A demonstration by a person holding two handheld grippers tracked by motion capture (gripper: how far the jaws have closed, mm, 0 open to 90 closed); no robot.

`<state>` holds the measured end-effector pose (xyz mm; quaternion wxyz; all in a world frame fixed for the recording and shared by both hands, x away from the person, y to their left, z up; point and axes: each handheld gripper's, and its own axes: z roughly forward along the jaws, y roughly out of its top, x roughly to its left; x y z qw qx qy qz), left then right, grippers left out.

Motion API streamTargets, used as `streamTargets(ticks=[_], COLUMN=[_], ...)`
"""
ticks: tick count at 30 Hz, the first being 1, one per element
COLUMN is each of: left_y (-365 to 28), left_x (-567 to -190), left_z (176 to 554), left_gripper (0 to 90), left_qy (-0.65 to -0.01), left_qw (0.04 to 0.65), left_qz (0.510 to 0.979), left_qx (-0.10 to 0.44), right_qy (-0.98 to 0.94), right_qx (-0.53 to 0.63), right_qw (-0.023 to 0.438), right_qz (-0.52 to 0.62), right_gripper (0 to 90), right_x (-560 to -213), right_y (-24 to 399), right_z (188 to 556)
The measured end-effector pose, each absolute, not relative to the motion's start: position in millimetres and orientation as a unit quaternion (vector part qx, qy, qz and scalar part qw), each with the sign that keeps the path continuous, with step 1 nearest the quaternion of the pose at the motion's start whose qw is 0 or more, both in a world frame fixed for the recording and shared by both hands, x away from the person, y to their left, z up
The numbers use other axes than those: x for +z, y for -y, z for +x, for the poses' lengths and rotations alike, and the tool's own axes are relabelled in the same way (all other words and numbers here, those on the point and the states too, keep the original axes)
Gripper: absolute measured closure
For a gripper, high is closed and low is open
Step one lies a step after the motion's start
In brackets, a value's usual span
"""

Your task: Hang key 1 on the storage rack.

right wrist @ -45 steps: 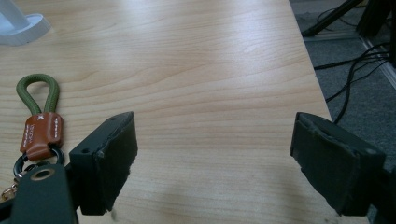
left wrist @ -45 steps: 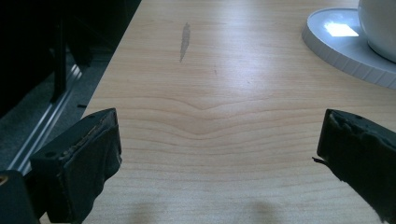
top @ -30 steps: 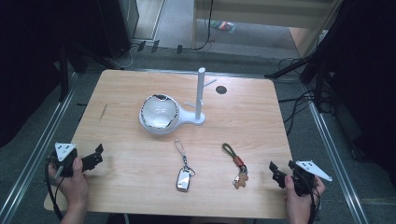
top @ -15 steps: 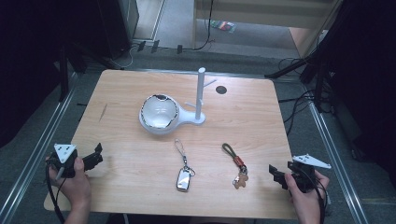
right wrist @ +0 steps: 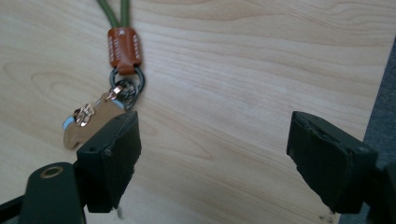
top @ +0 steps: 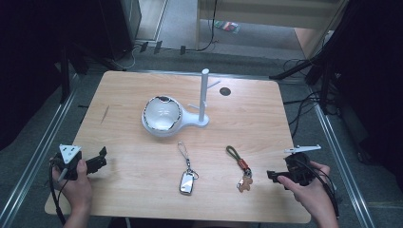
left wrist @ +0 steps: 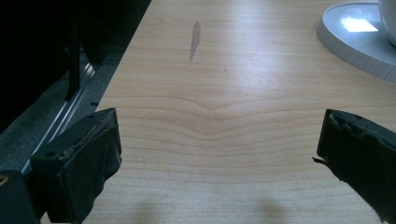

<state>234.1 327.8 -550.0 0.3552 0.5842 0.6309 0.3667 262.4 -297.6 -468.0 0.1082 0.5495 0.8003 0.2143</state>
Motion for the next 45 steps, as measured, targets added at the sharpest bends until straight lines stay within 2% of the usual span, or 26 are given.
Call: streamTargets(ticks=[5,22,27,30,31,33,38,45], left_y=[-328.4,-325.5,-324.4,-325.3,-325.8,-325.5,-325.2,-327.7], left_x=[-550.2,-549.8,-549.9,-550.0,-550.1,-549.9,-550.1,-549.9], left_z=[232.6,230.1,228.5,228.3,227.9,227.0,233.4,231.9], left_gripper=[0.0,0.0,0.0,0.0,0.0,0.0,0.0,0.0], left_qy=[-0.627,-0.618,-0.623,-0.627,-0.627,-0.622,-0.617,-0.619], left_qw=[0.369,0.365,0.36,0.362,0.365,0.367,0.363,0.375], left_qz=[0.58,0.582,0.57,0.563,0.561,0.565,0.59,0.585], left_qx=[0.366,0.383,0.397,0.397,0.398,0.399,0.374,0.365], right_qy=[-0.835,-0.88,-0.891,-0.894,-0.891,-0.893,-0.904,-0.905], right_qx=[0.169,0.104,0.092,0.088,0.088,0.08,0.061,0.058], right_qw=[0.118,0.091,0.084,0.08,0.067,0.066,0.06,0.058], right_qz=[0.511,0.454,0.436,0.431,0.439,0.439,0.42,0.417], right_gripper=[17.9,20.2,27.0,27.7,33.9,39.1,43.6,50.1], right_x=[-454.9,-444.5,-447.5,-450.2,-452.5,-455.0,-461.8,-468.4], right_y=[279.7,245.9,232.1,229.2,226.5,224.5,212.7,198.5], right_z=[270.2,299.3,302.6,305.5,310.2,313.7,319.5,329.4])
